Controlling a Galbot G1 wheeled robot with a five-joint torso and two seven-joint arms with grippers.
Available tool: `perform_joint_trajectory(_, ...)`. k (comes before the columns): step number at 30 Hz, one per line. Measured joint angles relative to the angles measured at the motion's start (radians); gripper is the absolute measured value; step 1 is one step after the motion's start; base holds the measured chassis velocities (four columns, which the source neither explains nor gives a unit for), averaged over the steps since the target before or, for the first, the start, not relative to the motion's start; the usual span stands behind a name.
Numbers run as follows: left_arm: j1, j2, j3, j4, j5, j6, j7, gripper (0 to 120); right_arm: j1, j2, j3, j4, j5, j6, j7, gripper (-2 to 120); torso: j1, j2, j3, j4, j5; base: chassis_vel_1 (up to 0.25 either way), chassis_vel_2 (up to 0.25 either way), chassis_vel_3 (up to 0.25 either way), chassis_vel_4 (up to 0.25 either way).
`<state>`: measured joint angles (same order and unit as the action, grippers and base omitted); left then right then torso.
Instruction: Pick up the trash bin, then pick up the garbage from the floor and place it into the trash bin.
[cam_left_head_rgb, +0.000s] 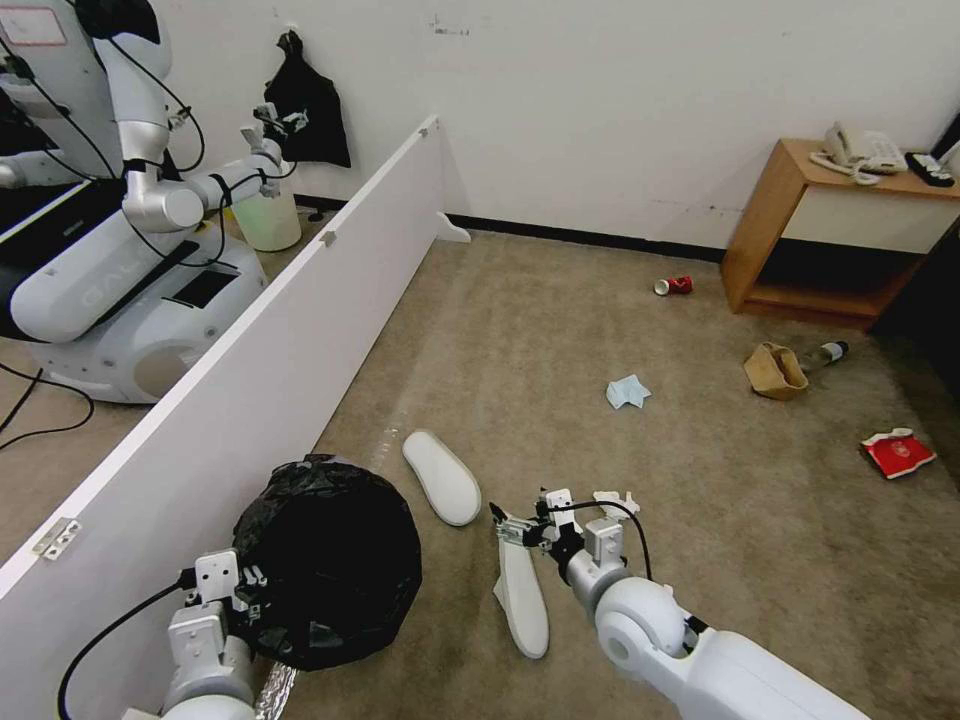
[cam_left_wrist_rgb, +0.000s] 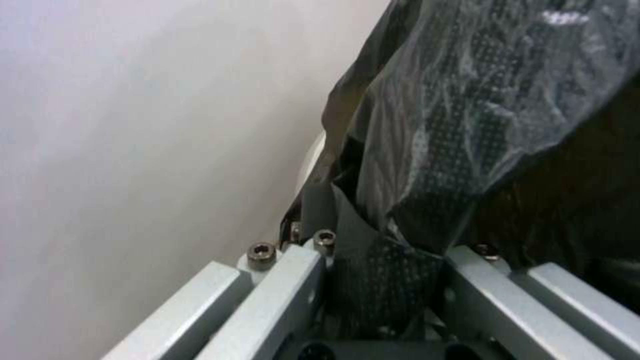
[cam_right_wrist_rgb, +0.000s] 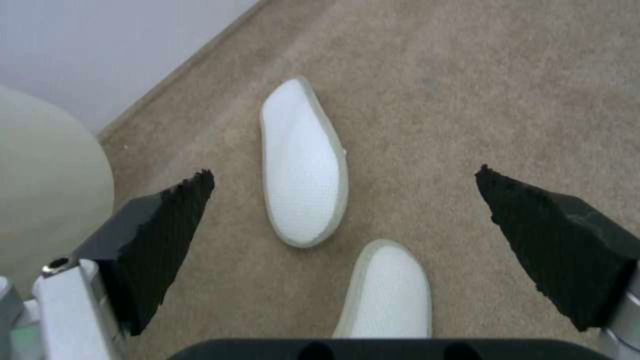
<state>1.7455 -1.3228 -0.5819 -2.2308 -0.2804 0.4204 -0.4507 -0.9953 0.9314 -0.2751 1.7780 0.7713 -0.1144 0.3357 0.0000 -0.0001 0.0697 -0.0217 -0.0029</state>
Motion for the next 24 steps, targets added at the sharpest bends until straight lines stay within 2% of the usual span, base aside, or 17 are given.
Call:
perform_joint_trajectory(2, -0.01, -0.035, 0.016, 0.019, 0.029, -0.01, 0.005, 1, 0.065, 0.009, -0.052, -0.024, 0.082, -0.027, 0.047, 100, 0.0, 0.0, 0.0, 0.0004, -0.0002, 0.0, 0.0, 0.0, 0.0)
perform_joint_trajectory(7, 0.001, -0.052, 0.015, 0.02, 0.046, -0.02, 0.011, 1, 0.102, 0.013, -0.091, -0.038, 0.142, -0.063, 0.082, 100, 0.0, 0.0, 0.0, 0.0002, -0.0001, 0.0, 0.0, 0.0, 0.0)
perform_joint_trajectory(9, 0.012, -0.055, 0.005, 0.013, 0.05, -0.028, 0.013, 1, 0.131, 0.018, -0.13, -0.032, 0.199, -0.146, 0.147, 100, 0.0, 0.0, 0.0, 0.0, 0.0, 0.0, 0.0, 0.0, 0.0)
perform_joint_trajectory(12, 0.015, -0.056, -0.002, 0.01, 0.051, -0.031, 0.015, 1, 0.158, 0.028, -0.154, -0.031, 0.229, -0.194, 0.186, 100, 0.0, 0.0, 0.0, 0.0001, 0.0001, 0.0, 0.0, 0.0, 0.0)
perform_joint_trajectory(15, 0.016, -0.057, -0.011, 0.009, 0.051, -0.035, 0.015, 1, 0.206, 0.046, -0.186, -0.026, 0.312, -0.29, 0.262, 100, 0.0, 0.0, 0.0, 0.0003, 0.0, 0.0, 0.0, 0.0, 0.0)
perform_joint_trajectory(17, 0.016, -0.057, -0.013, 0.009, 0.05, -0.035, 0.015, 1, 0.216, 0.048, -0.193, -0.025, 0.327, -0.309, 0.277, 100, 0.0, 0.0, 0.0, 0.0002, 0.0001, 0.0, 0.0, 0.0, 0.0)
perform_joint_trajectory(18, 0.015, -0.056, -0.017, 0.007, 0.049, -0.037, 0.015, 1, 0.248, 0.06, -0.213, -0.02, 0.391, -0.375, 0.329, 100, 0.0, 0.0, 0.0, 0.0003, -0.0002, 0.0, 0.0, 0.0, 0.0)
perform_joint_trajectory(19, 0.015, -0.056, -0.017, 0.007, 0.049, -0.037, 0.015, 1, 0.248, 0.06, -0.213, -0.02, 0.391, -0.375, 0.329, 100, 0.0, 0.0, 0.0, 0.0003, -0.0002, 0.0, 0.0, 0.0, 0.0)
perform_joint_trajectory(20, 0.01, -0.055, -0.022, 0.006, 0.051, -0.039, 0.016, 1, 0.28, 0.079, -0.237, -0.021, 0.465, -0.442, 0.389, 100, 0.0, 0.0, 0.0, 0.0003, -0.0001, 0.0, 0.0, 0.0, 0.0)
perform_joint_trajectory(24, 0.003, -0.054, -0.027, 0.006, 0.052, -0.042, 0.017, 1, 0.319, 0.108, -0.285, -0.043, 0.509, -0.488, 0.441, 100, 0.0, 0.0, 0.0, 0.0002, -0.0002, 0.0, 0.0, 0.0, 0.0)
